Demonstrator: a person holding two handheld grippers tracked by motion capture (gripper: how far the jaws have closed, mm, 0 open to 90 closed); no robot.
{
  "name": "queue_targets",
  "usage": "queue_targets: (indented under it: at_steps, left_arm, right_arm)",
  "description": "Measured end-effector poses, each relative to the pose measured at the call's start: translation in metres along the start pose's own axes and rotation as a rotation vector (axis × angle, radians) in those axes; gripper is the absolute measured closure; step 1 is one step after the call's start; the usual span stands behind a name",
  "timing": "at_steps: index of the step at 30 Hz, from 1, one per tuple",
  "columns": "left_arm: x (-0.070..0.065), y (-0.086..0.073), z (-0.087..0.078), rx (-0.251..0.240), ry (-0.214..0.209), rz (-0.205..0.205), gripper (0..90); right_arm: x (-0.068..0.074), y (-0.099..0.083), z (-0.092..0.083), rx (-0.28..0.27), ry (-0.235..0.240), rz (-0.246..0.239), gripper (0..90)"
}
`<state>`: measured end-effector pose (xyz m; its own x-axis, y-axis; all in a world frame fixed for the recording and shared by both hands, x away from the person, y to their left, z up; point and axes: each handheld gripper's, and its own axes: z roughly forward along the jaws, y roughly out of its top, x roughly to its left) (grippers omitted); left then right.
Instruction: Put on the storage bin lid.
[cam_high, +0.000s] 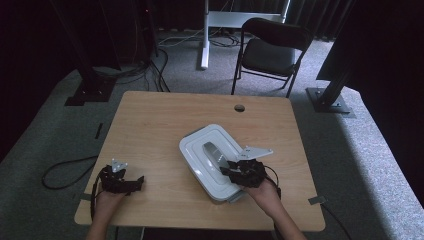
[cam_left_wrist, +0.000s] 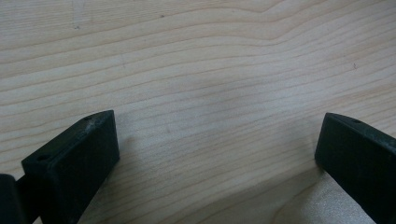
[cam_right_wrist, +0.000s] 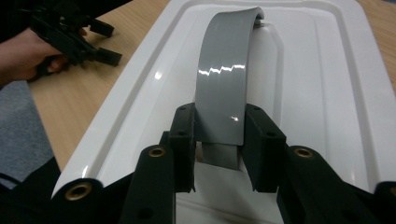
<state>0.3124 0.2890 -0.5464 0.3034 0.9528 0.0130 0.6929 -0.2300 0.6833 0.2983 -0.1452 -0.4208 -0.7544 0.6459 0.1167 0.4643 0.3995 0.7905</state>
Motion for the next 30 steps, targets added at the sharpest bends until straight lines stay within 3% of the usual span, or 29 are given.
queue_targets:
  at_steps: [4, 5, 7, 11, 14, 17, 19, 22, 26, 30]
  left_arm:
    - [0.000, 0.000, 0.000, 0.000, 0.000, 0.000, 0.1]
    - [0.000, 0.000, 0.000, 0.000, 0.001, -0.001, 0.1]
    - [-0.001, 0.000, 0.000, 0.000, 0.004, -0.004, 0.1]
    - [-0.006, 0.000, -0.001, -0.004, 0.022, 0.004, 0.1]
    - [-0.012, 0.004, -0.003, -0.024, 0.019, -0.012, 0.1]
    - [-0.020, 0.008, -0.003, -0.019, 0.027, 0.020, 0.2]
    - [-0.023, 0.010, -0.003, -0.020, 0.002, 0.010, 0.1]
    - [-0.031, 0.013, -0.002, -0.029, -0.009, 0.011, 0.1]
    - [-0.043, 0.020, -0.004, -0.055, -0.020, 0.043, 0.1]
    - [-0.056, 0.027, -0.007, -0.077, -0.026, 0.060, 0.1]
  right_arm:
    - [-0.003, 0.001, -0.007, -0.029, -0.015, -0.006, 47.3]
    - [-0.005, 0.002, -0.010, -0.021, 0.007, 0.003, 36.8]
    - [-0.006, 0.002, -0.012, -0.026, 0.004, 0.008, 33.4]
    - [-0.020, 0.006, -0.021, -0.043, 0.017, 0.028, 13.4]
    - [-0.034, 0.010, -0.029, -0.079, -0.036, 0.047, 13.8]
    - [-0.051, 0.014, -0.035, -0.120, -0.092, 0.047, 13.6]
    - [-0.064, 0.014, -0.035, -0.139, -0.097, 0.064, 13.6]
    - [-0.085, 0.011, -0.032, -0.156, -0.168, 0.101, 13.6]
    - [-0.112, 0.001, -0.023, -0.151, -0.261, 0.105, 13.5]
    - [-0.134, -0.019, -0.007, -0.106, -0.276, 0.161, 13.6]
